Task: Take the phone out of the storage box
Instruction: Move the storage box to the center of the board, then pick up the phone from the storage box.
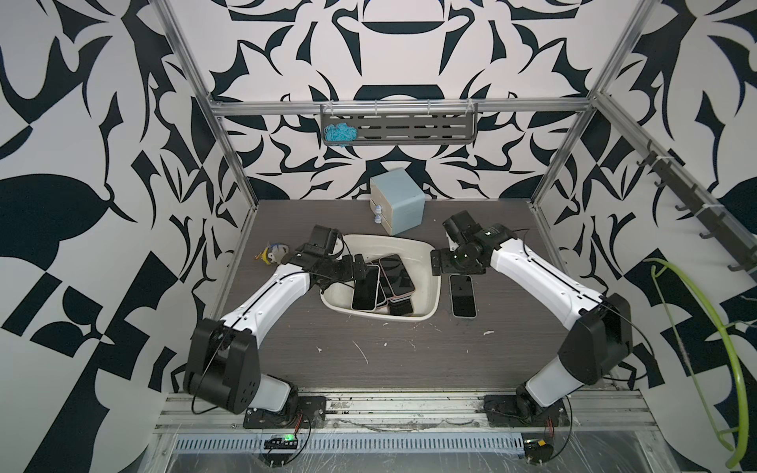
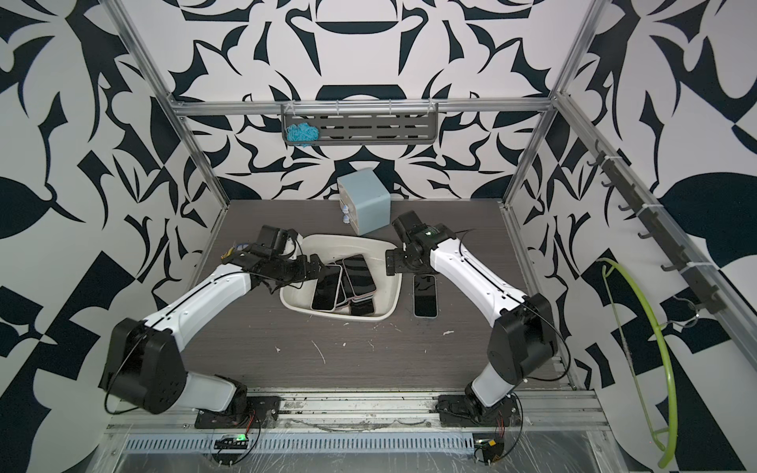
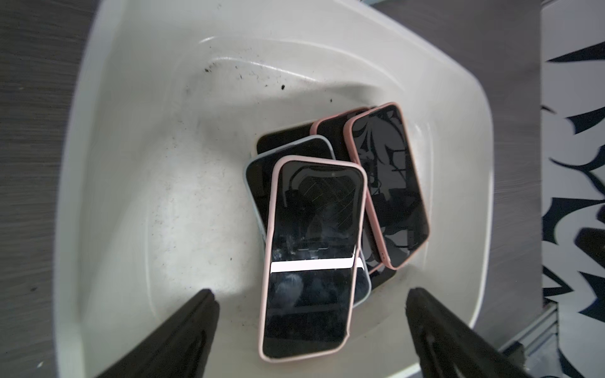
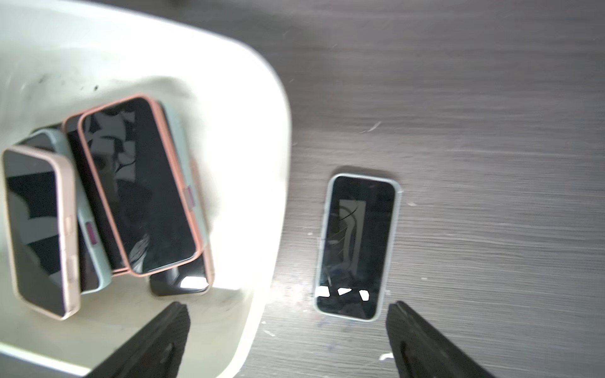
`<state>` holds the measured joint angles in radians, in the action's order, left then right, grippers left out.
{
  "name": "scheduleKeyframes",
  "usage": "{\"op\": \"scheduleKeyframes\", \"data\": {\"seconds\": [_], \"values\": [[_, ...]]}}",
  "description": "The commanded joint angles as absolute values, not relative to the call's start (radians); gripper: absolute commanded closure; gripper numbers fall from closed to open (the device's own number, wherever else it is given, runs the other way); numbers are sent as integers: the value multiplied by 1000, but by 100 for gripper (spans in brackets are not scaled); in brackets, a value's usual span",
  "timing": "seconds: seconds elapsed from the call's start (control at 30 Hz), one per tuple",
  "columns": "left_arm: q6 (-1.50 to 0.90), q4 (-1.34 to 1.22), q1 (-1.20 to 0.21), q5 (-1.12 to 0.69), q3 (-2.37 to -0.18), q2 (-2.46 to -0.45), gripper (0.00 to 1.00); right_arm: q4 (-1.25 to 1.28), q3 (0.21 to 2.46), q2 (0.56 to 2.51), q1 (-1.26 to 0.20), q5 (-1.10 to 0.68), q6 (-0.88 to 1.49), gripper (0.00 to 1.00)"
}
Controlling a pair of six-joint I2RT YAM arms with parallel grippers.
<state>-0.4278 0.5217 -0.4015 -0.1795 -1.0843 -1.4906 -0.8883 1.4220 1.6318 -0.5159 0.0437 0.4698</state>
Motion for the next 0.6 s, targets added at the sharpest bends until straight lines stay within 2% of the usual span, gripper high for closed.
{"op": "scheduleKeyframes", "data": {"seconds": [0.0, 0.37, 0.57], "values": [[-322, 620, -454, -131, -1157, -1575, 1, -870, 1418, 1656, -519, -50, 522, 1], [-226, 680, -460, -89, -1263, -1711, 0, -837, 1341, 1607, -524, -73, 521, 0], [-178, 685, -468, -141, -1284, -1742, 0, -832, 1285, 1586, -525, -72, 518, 0]]}}
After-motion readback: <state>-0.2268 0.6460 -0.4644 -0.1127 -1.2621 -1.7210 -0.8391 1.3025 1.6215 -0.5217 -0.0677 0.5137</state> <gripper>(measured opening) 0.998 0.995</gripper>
